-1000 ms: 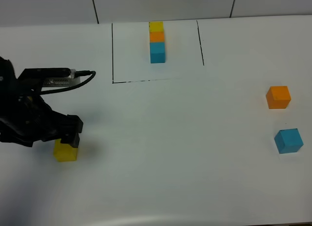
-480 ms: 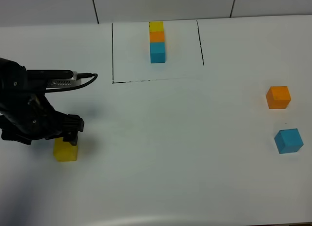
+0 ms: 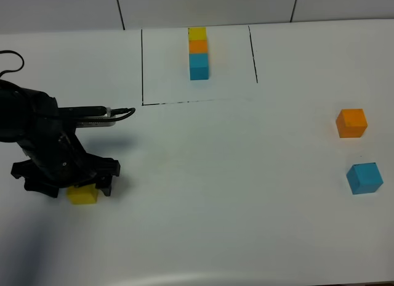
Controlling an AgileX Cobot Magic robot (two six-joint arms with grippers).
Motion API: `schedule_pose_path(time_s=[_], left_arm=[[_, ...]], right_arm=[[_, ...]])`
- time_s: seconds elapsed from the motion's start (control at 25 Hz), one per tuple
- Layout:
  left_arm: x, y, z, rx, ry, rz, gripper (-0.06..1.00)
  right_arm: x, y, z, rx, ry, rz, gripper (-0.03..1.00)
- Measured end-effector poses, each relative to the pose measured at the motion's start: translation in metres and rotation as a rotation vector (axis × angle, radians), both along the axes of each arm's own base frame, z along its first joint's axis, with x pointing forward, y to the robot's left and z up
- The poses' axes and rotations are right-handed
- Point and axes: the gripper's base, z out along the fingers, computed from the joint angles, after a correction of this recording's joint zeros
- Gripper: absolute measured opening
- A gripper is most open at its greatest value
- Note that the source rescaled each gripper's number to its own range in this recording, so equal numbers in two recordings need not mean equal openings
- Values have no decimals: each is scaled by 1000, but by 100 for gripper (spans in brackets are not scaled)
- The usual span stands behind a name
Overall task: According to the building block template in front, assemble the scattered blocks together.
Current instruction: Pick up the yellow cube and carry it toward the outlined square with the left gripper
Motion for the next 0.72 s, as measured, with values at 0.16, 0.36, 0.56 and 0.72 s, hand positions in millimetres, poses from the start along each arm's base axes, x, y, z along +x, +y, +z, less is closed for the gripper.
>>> schedule_pose_path(time_s=[0.16,0.36,0.56,0.72], left_arm=[[0,0,-7,6,20,-1,58],[0,0,-7,6,21,-2,0],[4,-1,-3,7,19,-87,1],[22,-10,15,-6,-18,-260,1]], right_arm=[[0,0,0,0,0,0,75],[0,0,0,0,0,0,75],[0,0,0,0,0,0,75],[0,0,0,0,0,0,75]])
